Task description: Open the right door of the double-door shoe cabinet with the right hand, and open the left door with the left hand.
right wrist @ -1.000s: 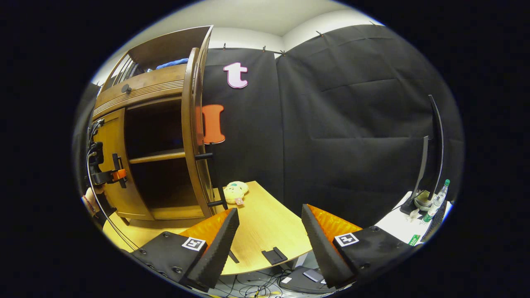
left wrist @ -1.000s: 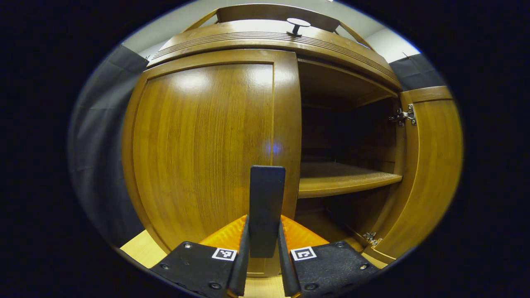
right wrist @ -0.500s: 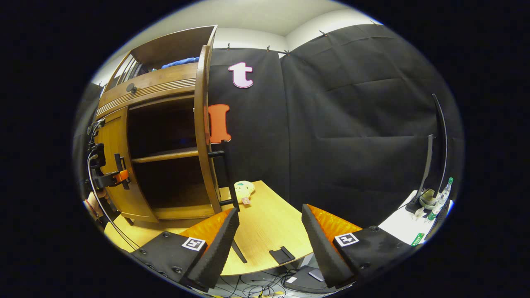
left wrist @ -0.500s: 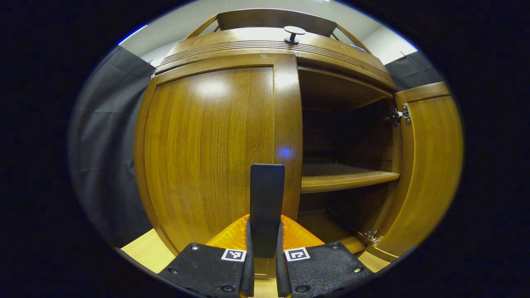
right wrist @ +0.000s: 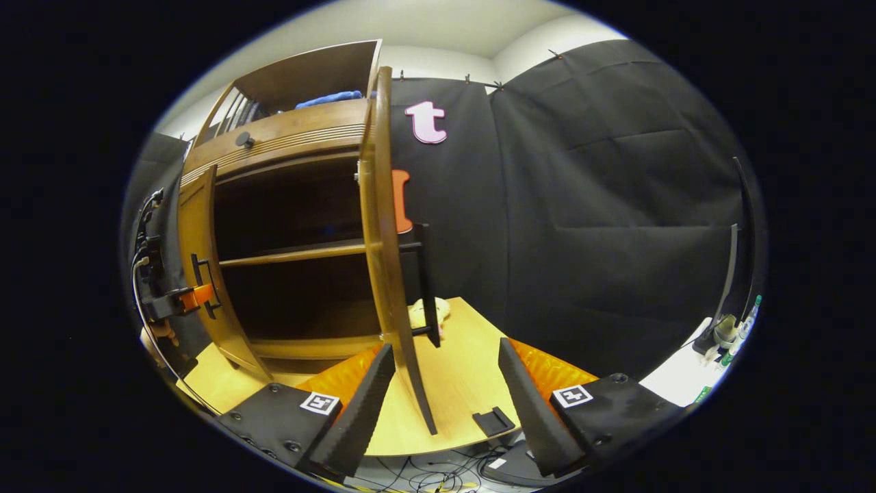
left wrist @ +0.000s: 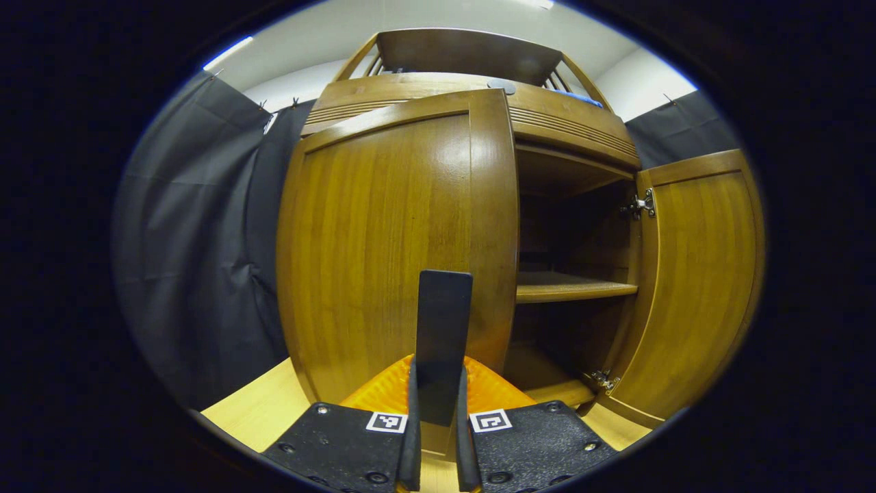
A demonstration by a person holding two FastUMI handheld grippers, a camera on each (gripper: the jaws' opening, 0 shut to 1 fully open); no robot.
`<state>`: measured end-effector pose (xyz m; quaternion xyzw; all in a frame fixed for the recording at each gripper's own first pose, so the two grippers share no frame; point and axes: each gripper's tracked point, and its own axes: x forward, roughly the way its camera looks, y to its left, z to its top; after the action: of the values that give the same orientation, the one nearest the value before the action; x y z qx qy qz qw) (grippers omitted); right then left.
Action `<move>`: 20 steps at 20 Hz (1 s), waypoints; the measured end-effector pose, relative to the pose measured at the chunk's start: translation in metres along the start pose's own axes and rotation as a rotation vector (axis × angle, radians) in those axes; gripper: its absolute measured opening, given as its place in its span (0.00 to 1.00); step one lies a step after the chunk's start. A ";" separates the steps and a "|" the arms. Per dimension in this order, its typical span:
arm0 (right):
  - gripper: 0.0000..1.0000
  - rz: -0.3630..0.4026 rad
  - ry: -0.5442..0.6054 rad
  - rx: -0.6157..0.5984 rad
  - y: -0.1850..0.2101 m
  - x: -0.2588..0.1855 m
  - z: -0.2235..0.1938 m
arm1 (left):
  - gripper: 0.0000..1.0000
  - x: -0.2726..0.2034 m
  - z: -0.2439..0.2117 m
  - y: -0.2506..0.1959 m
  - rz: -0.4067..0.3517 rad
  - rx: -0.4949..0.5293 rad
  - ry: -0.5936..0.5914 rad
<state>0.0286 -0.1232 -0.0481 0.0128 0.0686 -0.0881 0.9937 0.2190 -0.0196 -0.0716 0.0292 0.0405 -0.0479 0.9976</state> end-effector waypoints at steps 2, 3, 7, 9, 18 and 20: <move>0.94 0.028 -0.008 -0.023 0.006 -0.002 0.003 | 0.19 -0.013 -0.001 0.008 0.017 -0.002 0.000; 0.98 0.043 -0.010 -0.035 0.010 -0.002 0.002 | 0.19 -0.019 0.000 0.012 0.026 -0.003 0.000; 0.98 0.097 0.002 -0.058 0.029 -0.002 -0.004 | 0.17 -0.038 0.002 0.025 0.063 -0.003 -0.005; 1.00 0.120 0.000 -0.062 0.041 -0.004 -0.003 | 0.17 -0.048 0.001 0.032 0.086 0.002 -0.007; 0.95 0.182 -0.013 -0.099 0.095 -0.008 -0.002 | 0.07 -0.096 0.001 0.101 0.160 0.036 -0.015; 0.91 0.197 -0.009 -0.108 0.114 -0.008 -0.003 | 0.03 -0.103 0.004 0.115 0.147 0.008 -0.013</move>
<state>0.0409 -0.0098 -0.0489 -0.0344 0.0674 0.0136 0.9970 0.1281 0.1039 -0.0532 0.0359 0.0317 0.0250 0.9985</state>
